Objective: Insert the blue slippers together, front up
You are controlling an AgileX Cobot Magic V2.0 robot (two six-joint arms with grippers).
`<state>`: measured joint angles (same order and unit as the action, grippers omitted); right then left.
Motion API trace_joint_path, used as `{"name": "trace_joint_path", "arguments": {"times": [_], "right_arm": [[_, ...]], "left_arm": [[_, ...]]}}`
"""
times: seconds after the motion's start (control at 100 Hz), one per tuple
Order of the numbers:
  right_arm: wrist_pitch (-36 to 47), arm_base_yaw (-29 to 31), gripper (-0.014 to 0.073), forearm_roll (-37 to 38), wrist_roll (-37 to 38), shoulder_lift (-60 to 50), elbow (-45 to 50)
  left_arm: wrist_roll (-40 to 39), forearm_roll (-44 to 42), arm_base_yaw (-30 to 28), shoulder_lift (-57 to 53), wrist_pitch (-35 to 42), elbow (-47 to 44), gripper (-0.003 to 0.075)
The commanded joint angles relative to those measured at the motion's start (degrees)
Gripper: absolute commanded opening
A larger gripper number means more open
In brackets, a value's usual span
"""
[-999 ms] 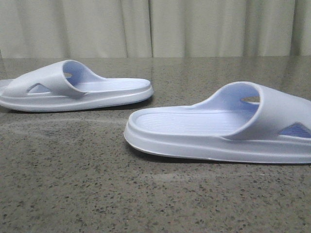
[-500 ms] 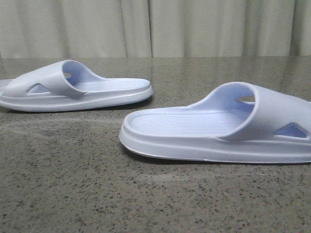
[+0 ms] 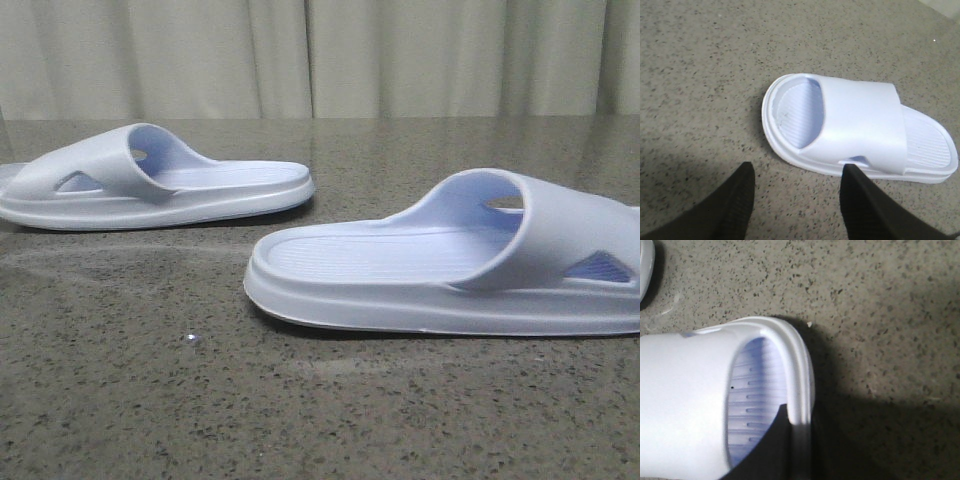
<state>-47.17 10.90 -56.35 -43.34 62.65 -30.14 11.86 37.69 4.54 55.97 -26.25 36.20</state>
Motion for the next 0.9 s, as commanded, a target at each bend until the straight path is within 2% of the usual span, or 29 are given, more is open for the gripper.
{"name": "trace_joint_path", "arguments": {"times": [0.0,0.16,0.37,0.49,0.889], "right_arm": [[0.8,0.29,-0.0102,-1.98,-1.74,-0.51,-1.54],[0.8,0.29,-0.0102,-2.07,-1.98,-0.51,-1.54],[0.8,0.29,-0.0102,-2.29,-2.33,-0.51,-1.54],[0.8,0.29,-0.0102,-2.38,-2.55,-0.51,-1.54],[0.58,0.29,-0.0102,-2.38,-2.65,-0.51,-1.54]], "left_arm": [[4.0,5.29,-0.79,3.11,0.05,4.17,0.0324],[11.3,12.32,-5.78,9.45,-5.48,8.53,0.0324],[27.09,26.52,-14.57,17.89,-17.93,12.31,0.0323],[33.14,28.39,-16.08,22.28,-22.17,14.03,0.0321],[36.37,28.79,-16.08,30.11,-23.48,17.26,0.0321]]}}
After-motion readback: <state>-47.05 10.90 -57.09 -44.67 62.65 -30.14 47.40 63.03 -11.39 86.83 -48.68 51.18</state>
